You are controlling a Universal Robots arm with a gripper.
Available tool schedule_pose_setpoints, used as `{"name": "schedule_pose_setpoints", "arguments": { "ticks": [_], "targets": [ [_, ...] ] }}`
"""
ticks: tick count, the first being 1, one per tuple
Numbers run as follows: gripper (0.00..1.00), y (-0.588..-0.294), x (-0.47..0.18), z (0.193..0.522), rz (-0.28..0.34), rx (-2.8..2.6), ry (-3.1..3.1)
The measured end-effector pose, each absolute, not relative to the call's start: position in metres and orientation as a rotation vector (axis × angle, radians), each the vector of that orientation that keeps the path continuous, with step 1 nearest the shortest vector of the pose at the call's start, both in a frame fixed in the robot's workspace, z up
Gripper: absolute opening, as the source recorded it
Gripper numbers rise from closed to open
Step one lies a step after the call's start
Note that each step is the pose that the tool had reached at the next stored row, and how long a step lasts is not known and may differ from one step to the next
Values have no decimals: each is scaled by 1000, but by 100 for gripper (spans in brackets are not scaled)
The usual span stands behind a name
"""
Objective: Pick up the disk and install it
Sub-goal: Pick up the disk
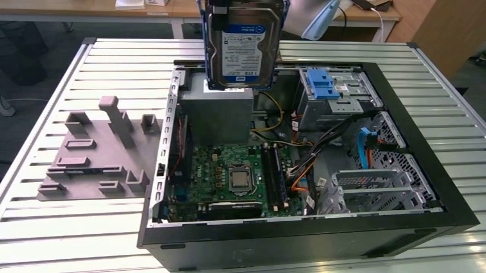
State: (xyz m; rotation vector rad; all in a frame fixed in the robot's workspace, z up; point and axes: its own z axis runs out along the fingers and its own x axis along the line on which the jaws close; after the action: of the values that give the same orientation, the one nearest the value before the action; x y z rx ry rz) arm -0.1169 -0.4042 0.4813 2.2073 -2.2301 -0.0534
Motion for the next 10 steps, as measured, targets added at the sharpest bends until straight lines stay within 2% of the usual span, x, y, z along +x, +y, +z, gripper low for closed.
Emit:
{"name": "schedule_pose_setpoints", "arguments": {
  "ticks": [10],
  "targets": [
    [36,-404,-107,481,-53,2207,-2230]
  ]
}}
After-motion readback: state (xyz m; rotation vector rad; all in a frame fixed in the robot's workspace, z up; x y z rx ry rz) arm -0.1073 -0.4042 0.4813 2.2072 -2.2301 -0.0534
